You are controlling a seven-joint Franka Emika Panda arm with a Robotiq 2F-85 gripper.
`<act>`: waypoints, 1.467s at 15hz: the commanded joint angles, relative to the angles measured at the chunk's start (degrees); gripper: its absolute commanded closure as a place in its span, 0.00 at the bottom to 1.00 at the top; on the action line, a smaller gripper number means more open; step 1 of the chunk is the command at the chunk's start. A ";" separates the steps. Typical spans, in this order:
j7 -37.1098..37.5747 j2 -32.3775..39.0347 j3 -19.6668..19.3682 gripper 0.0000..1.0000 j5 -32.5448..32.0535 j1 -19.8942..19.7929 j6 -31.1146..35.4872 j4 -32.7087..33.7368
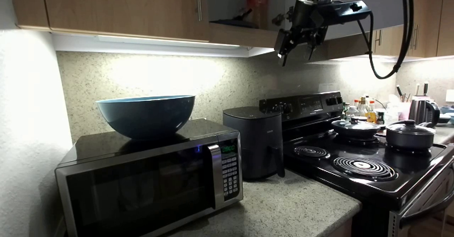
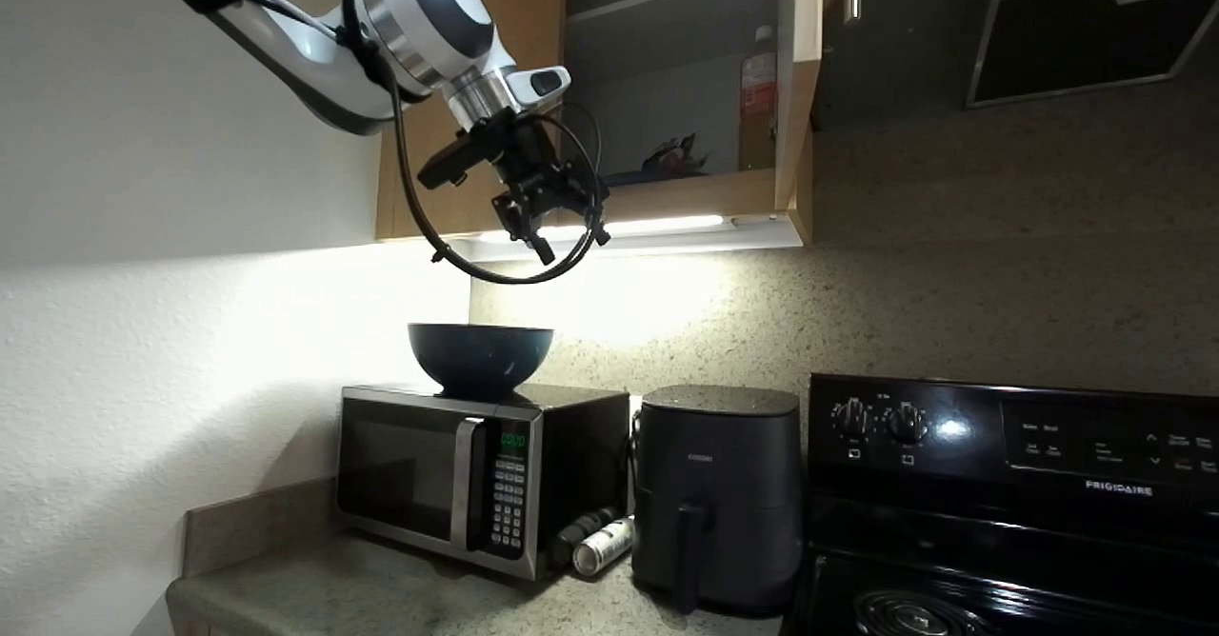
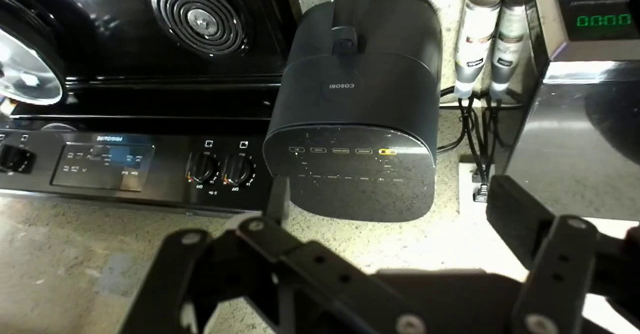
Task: Remove the plastic bag from the open cabinet and put it on the counter
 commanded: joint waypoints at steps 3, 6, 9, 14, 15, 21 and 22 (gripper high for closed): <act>0.51 0.54 -0.22 0.00 -0.69 0.54 -0.21 0.52; -1.44 3.02 -1.28 0.00 -0.26 0.65 0.59 6.00; -3.95 5.53 -2.33 0.00 -0.27 0.96 -1.40 12.97; 0.95 11.64 -1.85 0.00 -2.71 -0.91 -0.31 25.87; 2.36 11.49 -2.27 0.00 -2.81 -0.98 0.95 25.78; 0.67 11.47 -3.41 0.00 -1.63 0.52 -0.24 25.92; 2.50 12.33 -2.78 0.00 -3.81 -0.37 1.26 26.73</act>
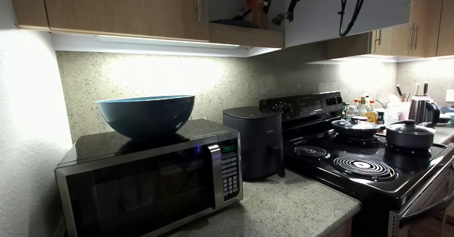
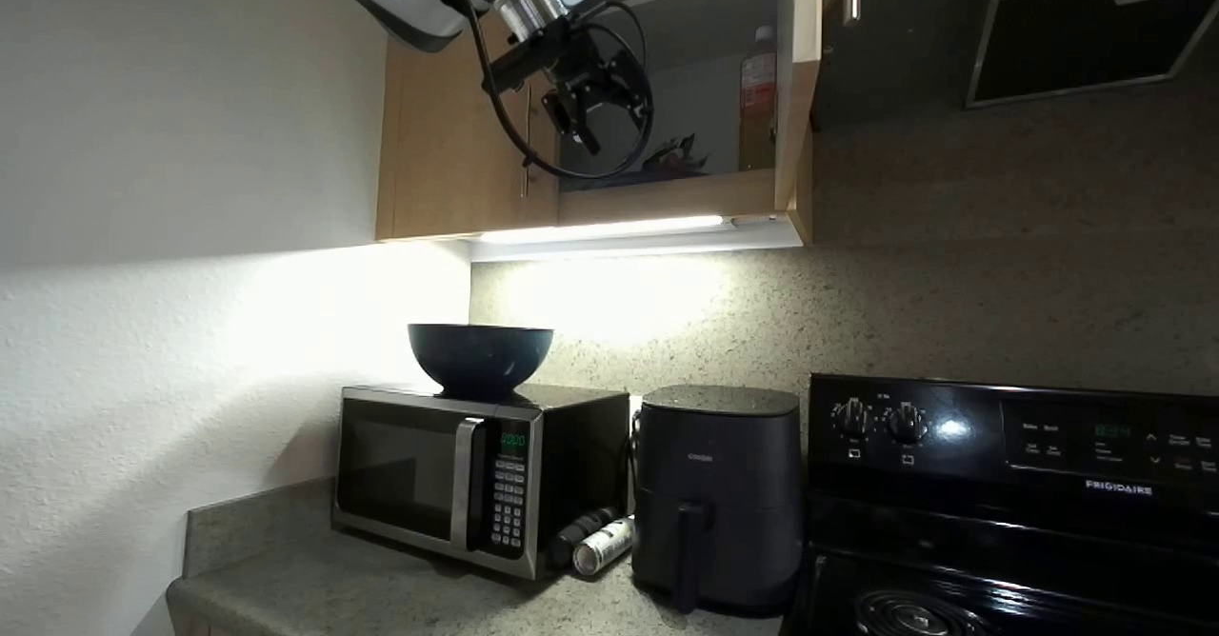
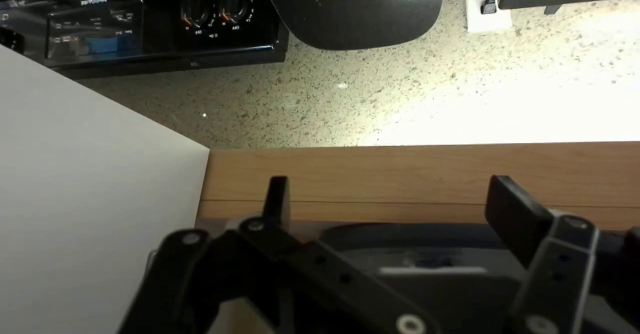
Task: Remove the plastic bag from the open cabinet and put it on the counter
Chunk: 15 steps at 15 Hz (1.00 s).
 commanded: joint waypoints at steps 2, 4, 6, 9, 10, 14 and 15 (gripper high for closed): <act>-0.04 3.48 -0.98 0.00 -1.20 0.99 3.06 4.85; 0.00 6.44 -0.99 0.00 -0.31 1.32 2.80 9.89; -0.99 9.66 -1.38 0.00 0.68 2.18 1.63 15.23; -2.02 14.59 -2.03 0.00 -0.52 3.53 -0.72 23.29; -1.03 15.36 -2.33 0.00 -1.79 3.72 -1.73 24.61; -0.22 14.82 -1.84 0.00 -0.61 2.87 -0.23 23.15; -0.22 15.08 -1.87 0.00 -0.64 2.92 -0.26 23.48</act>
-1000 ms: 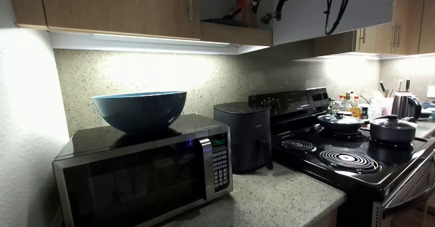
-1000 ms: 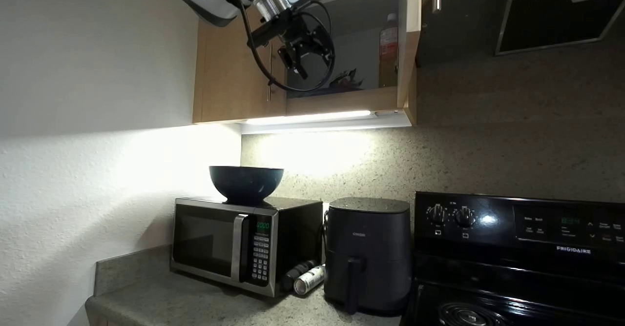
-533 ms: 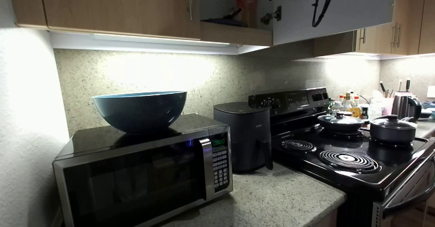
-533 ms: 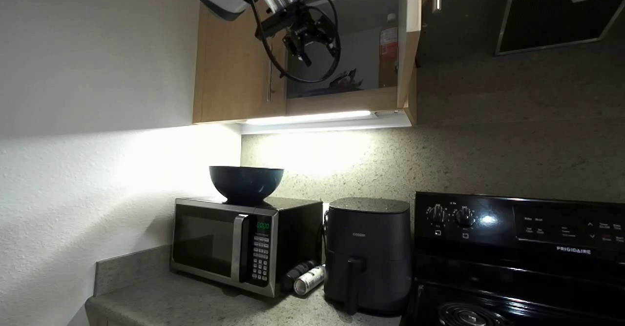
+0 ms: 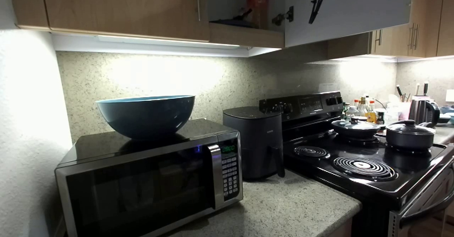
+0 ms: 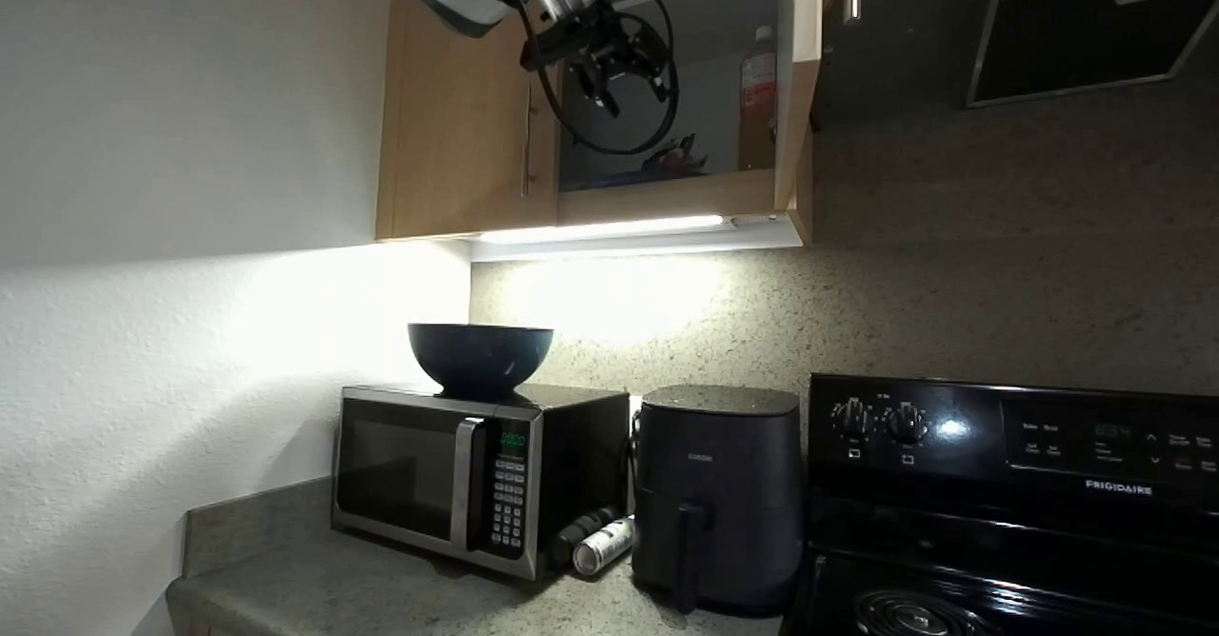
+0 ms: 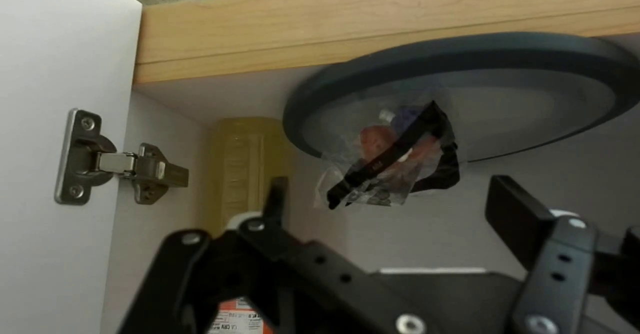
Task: Remove the plastic bag from the open cabinet and put it on the counter
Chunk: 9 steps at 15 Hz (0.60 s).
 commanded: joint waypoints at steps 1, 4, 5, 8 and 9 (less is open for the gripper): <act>0.03 0.20 0.04 0.00 0.06 0.06 0.70 -0.34; 1.33 3.79 -0.08 0.00 1.58 0.03 2.69 2.54; 0.82 5.44 -0.12 0.00 2.35 0.04 2.91 4.16; 0.47 10.20 0.06 0.00 2.99 0.07 4.32 9.22; 0.45 11.82 0.13 0.00 2.81 0.10 4.77 11.06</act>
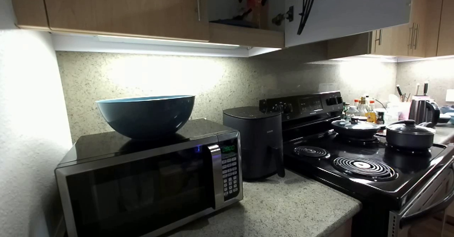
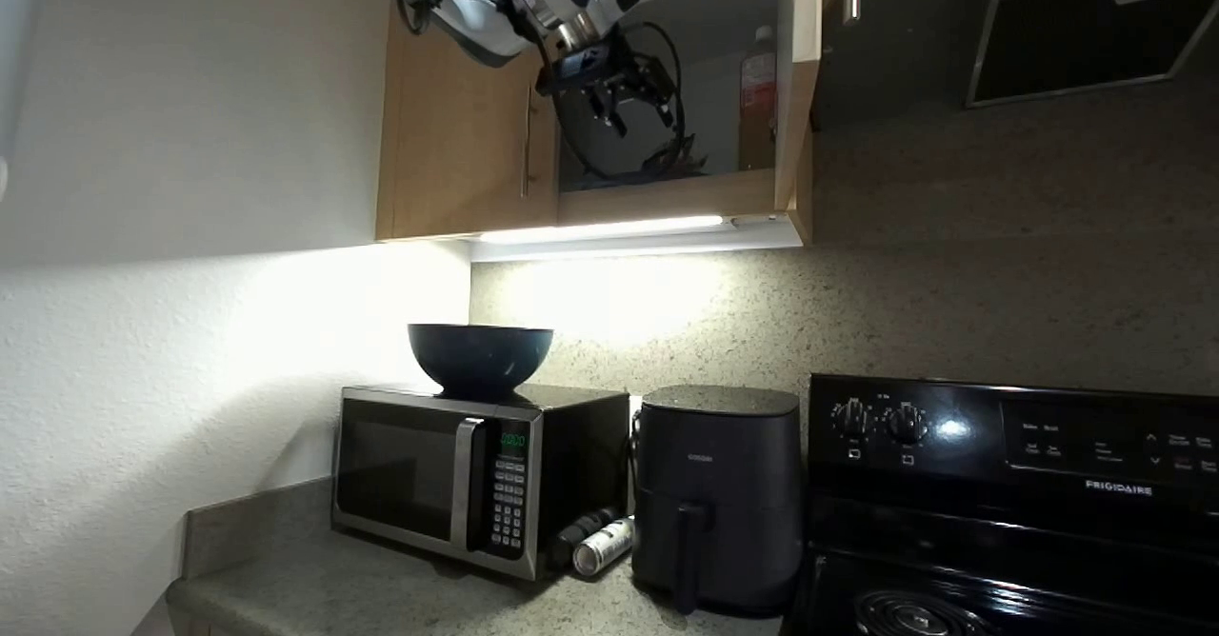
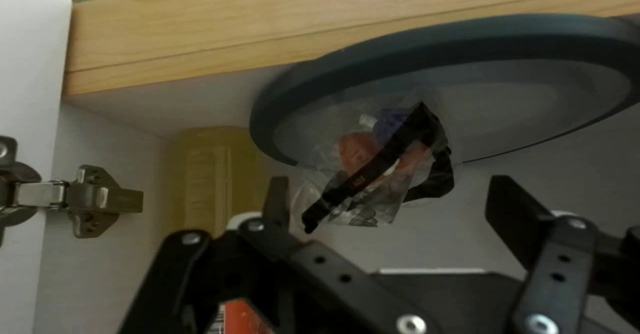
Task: Remove the plastic bag from the open cabinet and put it on the counter
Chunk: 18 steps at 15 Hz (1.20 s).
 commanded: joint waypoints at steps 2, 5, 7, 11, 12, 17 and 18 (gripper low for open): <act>-0.48 7.73 0.26 0.00 1.06 0.13 1.80 9.41; -0.67 10.62 0.64 0.26 1.51 0.18 1.03 13.23; -0.63 11.73 1.01 0.40 1.71 0.23 0.22 15.02; -1.45 12.62 1.83 0.14 1.67 0.19 -1.02 16.65; -1.21 12.61 1.78 0.14 0.91 0.35 -1.20 16.66; -0.82 12.66 1.61 0.00 -0.16 0.52 -3.66 16.27; -0.91 12.83 1.62 0.00 -0.13 0.51 -4.48 16.31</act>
